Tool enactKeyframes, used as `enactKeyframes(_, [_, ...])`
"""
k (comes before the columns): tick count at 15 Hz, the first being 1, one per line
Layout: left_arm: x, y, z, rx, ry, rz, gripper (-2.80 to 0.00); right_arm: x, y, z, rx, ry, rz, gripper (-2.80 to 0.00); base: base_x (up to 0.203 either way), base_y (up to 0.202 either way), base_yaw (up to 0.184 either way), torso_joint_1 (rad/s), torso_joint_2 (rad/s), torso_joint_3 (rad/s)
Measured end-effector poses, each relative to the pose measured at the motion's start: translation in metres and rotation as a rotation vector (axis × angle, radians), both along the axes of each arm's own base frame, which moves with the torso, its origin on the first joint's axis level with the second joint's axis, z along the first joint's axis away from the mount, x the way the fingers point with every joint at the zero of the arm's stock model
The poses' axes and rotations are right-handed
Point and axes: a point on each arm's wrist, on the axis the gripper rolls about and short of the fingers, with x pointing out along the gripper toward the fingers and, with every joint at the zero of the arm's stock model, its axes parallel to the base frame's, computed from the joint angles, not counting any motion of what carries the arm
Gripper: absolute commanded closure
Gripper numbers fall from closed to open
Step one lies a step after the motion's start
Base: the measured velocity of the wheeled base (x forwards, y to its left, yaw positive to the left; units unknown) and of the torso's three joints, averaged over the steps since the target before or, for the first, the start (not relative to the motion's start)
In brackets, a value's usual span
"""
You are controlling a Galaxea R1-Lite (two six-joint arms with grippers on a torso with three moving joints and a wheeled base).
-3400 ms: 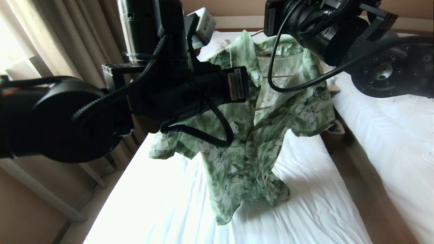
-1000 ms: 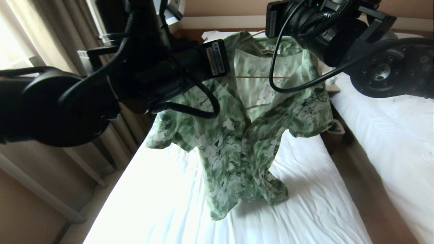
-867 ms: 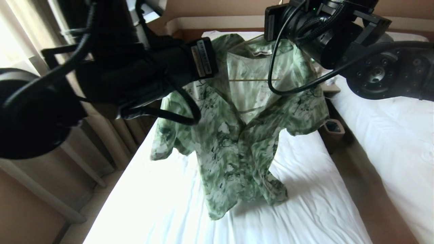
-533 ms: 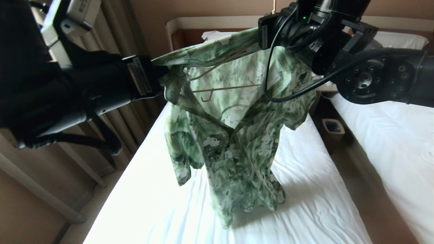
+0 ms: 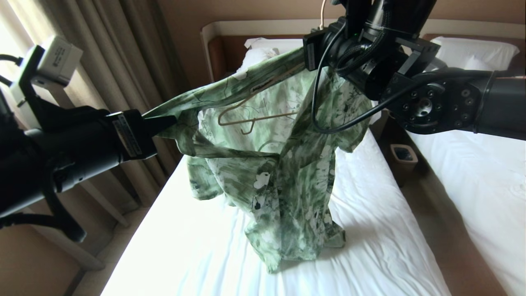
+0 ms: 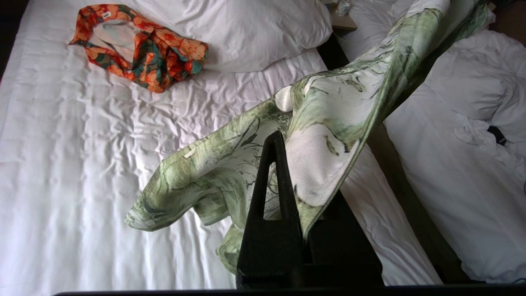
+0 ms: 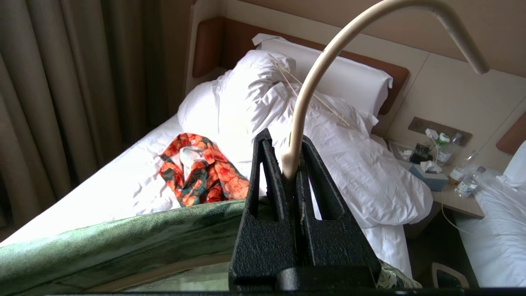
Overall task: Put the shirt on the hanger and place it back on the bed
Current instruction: Take the clothes hanger out of the clothes
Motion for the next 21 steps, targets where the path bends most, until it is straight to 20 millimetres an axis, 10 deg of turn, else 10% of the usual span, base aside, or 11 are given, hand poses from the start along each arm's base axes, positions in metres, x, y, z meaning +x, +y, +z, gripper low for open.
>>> enactKeyframes(1, [0.001, 0.0, -0.002, 0.002, 0.007, 0.002, -2.8, 0.001, 0.002, -0.002, -0.002, 0.003, 0.003, 0.0, 0.0, 0.0, 0.0, 0.0, 0.0, 0.0])
enactKeyframes(8, [0.014, 0.013, -0.017, -0.016, 0.063, 0.034, -2.8, 0.009, 0.018, -0.019, -0.001, 0.005, 0.02, 0.0, 0.0, 0.0, 0.0, 0.0, 0.0, 0.0])
enactKeyframes(9, [0.012, 0.021, -0.022, -0.02, 0.078, 0.06, 0.0, 0.012, 0.021, -0.024, -0.002, 0.012, 0.022, 0.0, 0.0, 0.0, 0.0, 0.0, 0.0, 0.0])
enactKeyframes(16, [-0.055, 0.101, -0.046, -0.075, 0.064, 0.365, 0.0, 0.049, 0.052, -0.092, 0.228, 0.111, -0.073, 0.0, 0.0, 0.0, 0.0, 0.0, 0.0, 0.0])
enactKeyframes(21, [-0.094, 0.11, -0.048, -0.091, -0.001, 0.423, 0.0, 0.068, 0.046, -0.141, 0.34, 0.243, -0.236, 0.0, 0.0, 0.0, 0.0, 0.0, 0.0, 0.0])
